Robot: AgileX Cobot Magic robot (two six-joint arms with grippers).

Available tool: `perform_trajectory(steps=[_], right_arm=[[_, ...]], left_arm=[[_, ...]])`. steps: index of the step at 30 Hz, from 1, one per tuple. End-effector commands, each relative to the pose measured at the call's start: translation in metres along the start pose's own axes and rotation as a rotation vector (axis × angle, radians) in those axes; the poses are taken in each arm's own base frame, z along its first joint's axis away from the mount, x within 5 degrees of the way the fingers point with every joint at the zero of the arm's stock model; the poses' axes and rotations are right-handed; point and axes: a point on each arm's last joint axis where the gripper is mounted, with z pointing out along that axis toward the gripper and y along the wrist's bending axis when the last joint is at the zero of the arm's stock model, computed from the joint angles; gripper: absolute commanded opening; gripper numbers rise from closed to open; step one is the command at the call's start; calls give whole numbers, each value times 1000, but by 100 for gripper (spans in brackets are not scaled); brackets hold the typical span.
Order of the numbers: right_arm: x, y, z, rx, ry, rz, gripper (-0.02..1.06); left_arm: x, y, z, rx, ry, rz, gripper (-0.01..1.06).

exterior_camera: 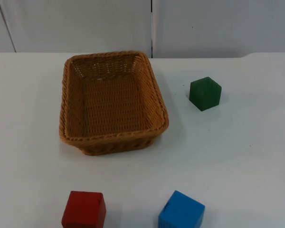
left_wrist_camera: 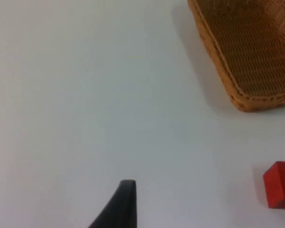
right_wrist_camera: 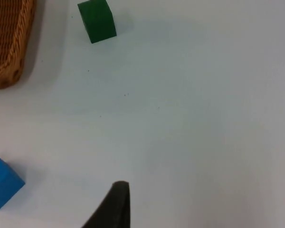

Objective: Pick up one cube with each hand and place exactly two cubes into the same basket, leaving the remaining cube outside.

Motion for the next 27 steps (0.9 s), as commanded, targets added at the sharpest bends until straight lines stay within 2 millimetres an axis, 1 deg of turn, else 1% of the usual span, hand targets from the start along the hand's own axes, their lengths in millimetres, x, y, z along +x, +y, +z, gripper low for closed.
perform_trajectory(steps=[1,3,5,10,12,17,18,22,23,25,27], right_arm=[[-7,0,-1,1,-15,5,105],[-19,0,-3,1,-17,5,105],[-21,0,-3,1,-18,5,105],[-44,-1,-1,2,-23,6,105],[-47,-1,0,2,-24,6,105],[-65,-2,13,4,-19,9,105],[-65,-2,13,4,-19,9,105],[-79,-2,26,2,-4,-12,105],[-79,-2,26,2,-4,-12,105],[-87,-2,33,-10,7,1,105],[-96,-2,45,-20,35,-7,105]], left_arm=[[-4,-1,3,17,16,-21,105],[-8,-3,9,36,57,-35,105],[-8,-3,11,40,66,-38,105],[-14,-3,24,51,144,-49,105],[-15,-3,26,50,161,-51,105],[-18,-3,37,63,222,-55,105],[-18,-3,37,63,222,-55,105],[-20,-6,43,102,258,-52,105],[-20,-6,43,102,258,-52,105],[-21,-7,47,119,277,-54,105],[-22,-7,52,122,306,-51,105]])
